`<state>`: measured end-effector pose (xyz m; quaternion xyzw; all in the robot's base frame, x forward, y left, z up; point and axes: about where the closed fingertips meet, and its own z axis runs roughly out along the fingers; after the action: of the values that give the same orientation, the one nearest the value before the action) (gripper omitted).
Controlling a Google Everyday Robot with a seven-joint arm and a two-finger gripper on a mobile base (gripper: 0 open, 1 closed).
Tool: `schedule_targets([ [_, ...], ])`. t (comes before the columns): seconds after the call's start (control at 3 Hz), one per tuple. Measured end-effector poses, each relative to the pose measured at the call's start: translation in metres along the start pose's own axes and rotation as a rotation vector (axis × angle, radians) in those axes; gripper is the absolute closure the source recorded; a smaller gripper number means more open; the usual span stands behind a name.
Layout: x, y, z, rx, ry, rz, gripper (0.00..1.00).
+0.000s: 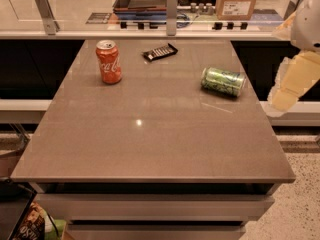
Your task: Place green can upright
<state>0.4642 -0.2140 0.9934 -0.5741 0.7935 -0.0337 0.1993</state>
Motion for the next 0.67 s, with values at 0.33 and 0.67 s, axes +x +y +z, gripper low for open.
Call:
schedule_targets([
  [0.33, -0.003, -0.026, 0.011, -0.004, -0.024, 0.100, 0.00],
  [0.67, -0.004, -0.051, 0.019, 0.008, -0.018, 0.211, 0.00],
])
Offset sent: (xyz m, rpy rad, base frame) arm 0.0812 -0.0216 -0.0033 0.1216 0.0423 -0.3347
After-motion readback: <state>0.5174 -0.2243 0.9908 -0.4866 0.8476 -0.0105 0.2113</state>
